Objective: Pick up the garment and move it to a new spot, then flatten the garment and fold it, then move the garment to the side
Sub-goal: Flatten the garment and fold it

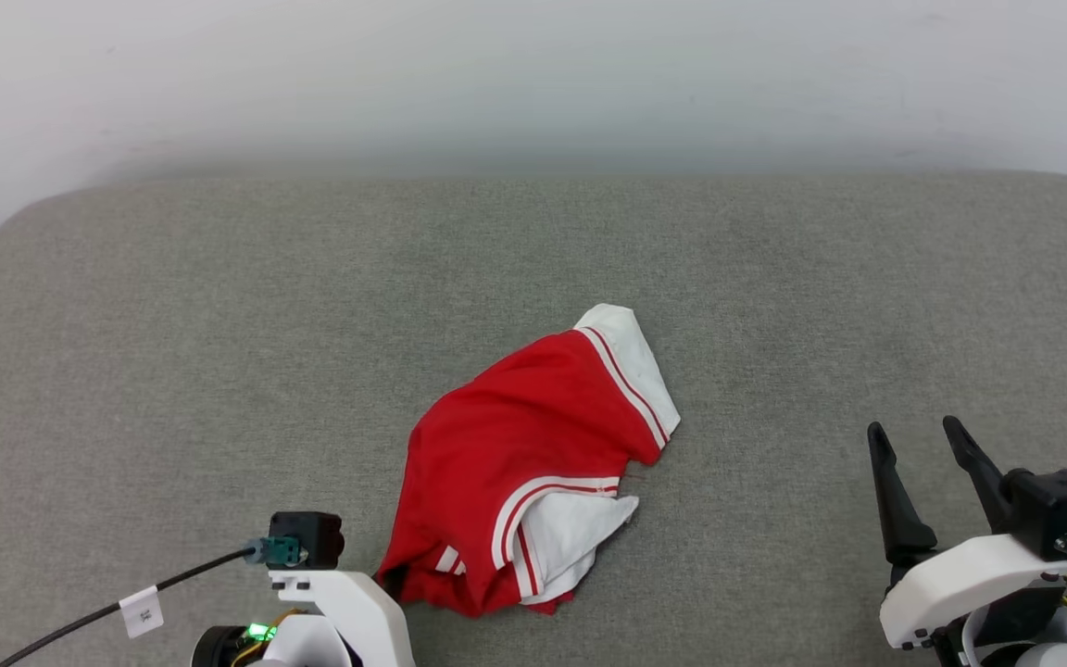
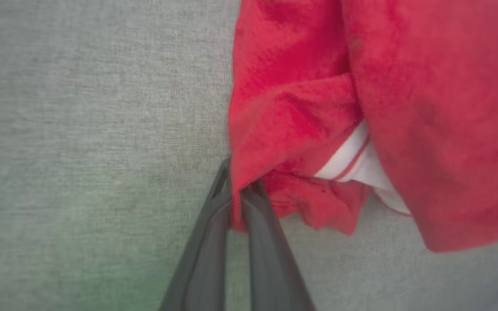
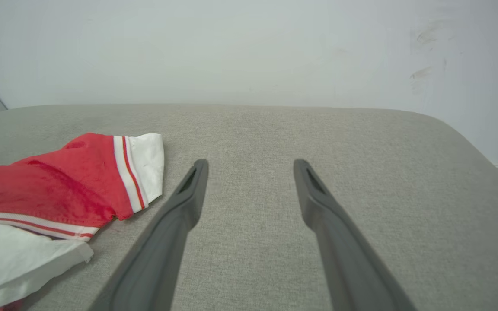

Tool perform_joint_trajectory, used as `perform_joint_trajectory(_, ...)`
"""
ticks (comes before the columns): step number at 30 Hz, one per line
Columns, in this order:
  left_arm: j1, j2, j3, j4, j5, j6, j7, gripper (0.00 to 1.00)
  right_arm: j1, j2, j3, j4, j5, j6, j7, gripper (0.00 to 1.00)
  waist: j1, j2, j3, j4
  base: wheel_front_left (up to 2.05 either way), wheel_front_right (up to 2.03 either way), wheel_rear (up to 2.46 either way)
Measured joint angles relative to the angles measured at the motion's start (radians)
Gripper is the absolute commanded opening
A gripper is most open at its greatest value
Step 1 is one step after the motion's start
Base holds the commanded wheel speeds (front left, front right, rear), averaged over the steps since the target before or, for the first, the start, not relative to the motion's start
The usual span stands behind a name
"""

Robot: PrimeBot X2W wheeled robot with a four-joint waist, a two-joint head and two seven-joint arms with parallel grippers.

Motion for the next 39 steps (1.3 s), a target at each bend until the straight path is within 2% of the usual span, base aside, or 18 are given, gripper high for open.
perform_joint_trajectory(1, 0.008, -0.001, -0.002, 0.002, -0.002, -0.003, -0.007, 0.36, 0.0, 0.0, 0.001, -0.002, 0.0, 0.0, 0.0, 1.0, 0.0, 0.0, -0.004, 0.004, 0.0, 0.0, 0.0)
perform_joint_trajectory(2, 0.019, -0.006, -0.001, -0.002, 0.002, -0.002, -0.044, 1.0, 0.008, 0.0, 0.001, -0.009, -0.001, 0.0, 0.003, 1.0, 0.0, 0.0, -0.018, 0.014, 0.0, 0.0, 0.0)
perform_joint_trajectory(7, 0.019, 0.003, -0.02, -0.064, 0.096, 0.028, -0.166, 1.0, 0.027, 0.0, 0.005, -0.012, -0.003, 0.0, 0.014, 1.0, 0.0, 0.0, -0.051, 0.029, 0.0, 0.0, 0.0)
perform_joint_trajectory(10, 0.019, 0.008, -0.026, -0.122, 0.131, 0.049, -0.207, 1.0, 0.037, 0.0, 0.005, -0.013, -0.003, 0.0, 0.018, 1.0, 0.0, 0.0, -0.071, 0.033, 0.0, 0.0, 0.0)
perform_joint_trajectory(13, 0.018, 0.019, -0.045, -0.193, 0.163, 0.063, -0.204, 1.0, 0.044, 0.0, 0.005, -0.018, -0.003, 0.0, 0.023, 1.0, 0.0, 0.0, -0.086, 0.034, 0.0, 0.0, 0.0)
perform_joint_trajectory(17, -0.01, 0.042, -0.125, -0.262, 0.206, 0.031, -0.109, 1.0, 0.053, 0.0, 0.004, -0.024, 0.0, 0.0, 0.026, 1.0, 0.0, 0.0, -0.086, 0.032, 0.0, 0.0, 0.0)
perform_joint_trajectory(23, -0.065, 0.061, -0.237, -0.281, 0.225, -0.034, 0.1, 1.0, 0.051, 0.0, 0.009, -0.03, 0.005, 0.0, 0.025, 1.0, 0.0, 0.0, -0.063, 0.022, 0.0, 0.0, 0.0)
perform_joint_trajectory(27, -0.092, 0.083, -0.275, -0.275, 0.236, -0.049, 0.208, 1.0, 0.045, 0.0, 0.011, -0.028, 0.008, 0.0, 0.022, 1.0, 0.0, 0.0, -0.04, 0.011, 0.0, 0.0, 0.0)
perform_joint_trajectory(29, -0.105, 0.097, -0.275, -0.273, 0.244, -0.049, 0.228, 1.0, 0.037, 0.0, 0.011, -0.025, 0.01, 0.0, 0.018, 1.0, 0.0, 0.0, -0.03, 0.005, 0.0, 0.0, 0.0)
perform_joint_trajectory(30, -0.113, 0.099, -0.271, -0.272, 0.244, -0.044, 0.235, 0.61, 0.033, 0.0, 0.011, -0.023, 0.01, 0.0, 0.018, 1.0, 0.0, 0.0, -0.025, 0.002, 0.0, 0.0, 0.0)
perform_joint_trajectory(32, -0.123, 0.104, -0.26, -0.272, 0.244, -0.038, 0.239, 0.0, 0.032, 0.0, 0.011, -0.018, 0.011, 0.0, 0.016, 1.0, 0.0, 0.0, -0.018, -0.003, 0.0, 0.0, 0.0)
perform_joint_trajectory(39, -0.181, 0.161, -0.168, -0.298, 0.245, 0.004, 0.193, 0.0, 0.022, 0.0, 0.005, -0.007, 0.018, 0.0, 0.007, 1.0, 0.0, 0.0, -0.001, -0.005, 0.0, 0.0, 0.0)
